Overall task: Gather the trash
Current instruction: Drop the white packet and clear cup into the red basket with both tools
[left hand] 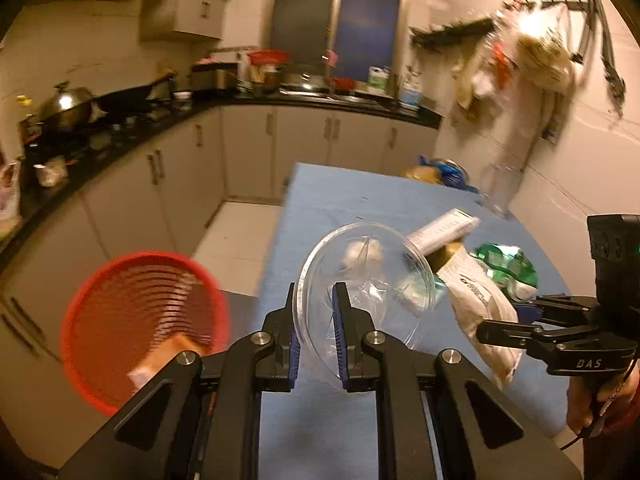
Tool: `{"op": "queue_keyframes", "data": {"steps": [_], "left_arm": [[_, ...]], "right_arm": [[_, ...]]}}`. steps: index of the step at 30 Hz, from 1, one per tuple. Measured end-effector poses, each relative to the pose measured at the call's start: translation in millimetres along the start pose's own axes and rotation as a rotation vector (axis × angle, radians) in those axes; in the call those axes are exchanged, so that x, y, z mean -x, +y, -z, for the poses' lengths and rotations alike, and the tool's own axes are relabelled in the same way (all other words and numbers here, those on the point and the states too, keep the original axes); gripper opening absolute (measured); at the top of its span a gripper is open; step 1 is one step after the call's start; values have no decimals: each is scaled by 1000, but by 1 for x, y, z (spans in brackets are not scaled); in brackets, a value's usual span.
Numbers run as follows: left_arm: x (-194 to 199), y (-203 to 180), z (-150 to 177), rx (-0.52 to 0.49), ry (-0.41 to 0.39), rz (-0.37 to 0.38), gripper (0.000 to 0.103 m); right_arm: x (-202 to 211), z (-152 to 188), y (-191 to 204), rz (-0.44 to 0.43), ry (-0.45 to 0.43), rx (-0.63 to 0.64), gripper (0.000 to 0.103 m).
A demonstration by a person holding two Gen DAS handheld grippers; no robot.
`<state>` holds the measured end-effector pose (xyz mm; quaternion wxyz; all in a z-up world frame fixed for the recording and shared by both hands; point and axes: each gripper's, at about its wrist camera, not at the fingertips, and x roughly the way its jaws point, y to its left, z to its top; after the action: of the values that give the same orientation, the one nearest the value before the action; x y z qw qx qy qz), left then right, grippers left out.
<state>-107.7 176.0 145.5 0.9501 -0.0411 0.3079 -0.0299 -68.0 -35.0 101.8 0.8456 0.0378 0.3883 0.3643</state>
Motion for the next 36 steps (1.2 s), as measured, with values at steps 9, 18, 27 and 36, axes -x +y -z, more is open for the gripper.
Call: {"op": "queue_keyframes", "data": {"steps": [9, 18, 27, 36], "left_arm": [[46, 91, -5, 78, -53, -164, 14], [32, 165, 19, 167, 10, -233, 14], [-11, 209, 35, 247, 93, -213, 14], [-9, 211, 35, 241, 71, -199, 54]], "right_arm": [[-40, -45, 73, -113, 9, 101, 48], [-115, -85, 127, -199, 58, 93, 48], [-203, -103, 145, -268, 138, -1, 49], [-222, -103, 141, -237, 159, -35, 69]]}}
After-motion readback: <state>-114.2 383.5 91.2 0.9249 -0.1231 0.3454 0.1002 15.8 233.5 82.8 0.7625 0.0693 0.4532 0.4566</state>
